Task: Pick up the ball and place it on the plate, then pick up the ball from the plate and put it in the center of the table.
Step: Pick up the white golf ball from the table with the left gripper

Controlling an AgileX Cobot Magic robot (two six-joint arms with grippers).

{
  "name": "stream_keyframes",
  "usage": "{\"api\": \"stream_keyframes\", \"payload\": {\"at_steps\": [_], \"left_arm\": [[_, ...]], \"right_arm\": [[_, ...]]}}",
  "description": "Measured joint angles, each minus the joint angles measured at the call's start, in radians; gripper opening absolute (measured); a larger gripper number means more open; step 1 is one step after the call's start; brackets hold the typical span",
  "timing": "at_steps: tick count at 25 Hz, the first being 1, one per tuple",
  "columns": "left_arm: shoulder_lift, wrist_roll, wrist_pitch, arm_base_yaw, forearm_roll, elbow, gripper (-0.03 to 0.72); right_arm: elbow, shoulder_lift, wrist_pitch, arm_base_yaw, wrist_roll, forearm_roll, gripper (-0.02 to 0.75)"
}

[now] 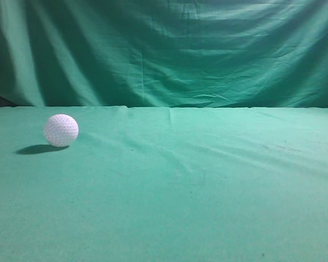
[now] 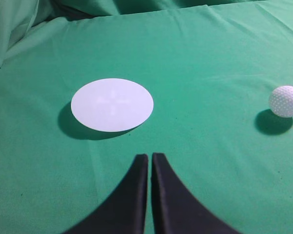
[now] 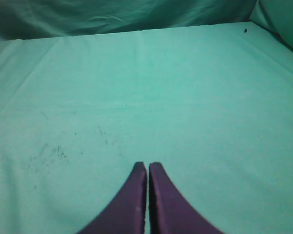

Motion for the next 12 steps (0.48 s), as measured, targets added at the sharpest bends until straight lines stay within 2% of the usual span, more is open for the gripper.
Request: {"api": "stream_keyframes", "payload": {"at_steps": [12], "left_arm": [[0.000,0.000,0.000,0.000,0.000,0.000,0.000]], "right_arm": [[0.000,0.000,0.000,0.000,0.000,0.000,0.000]]}}
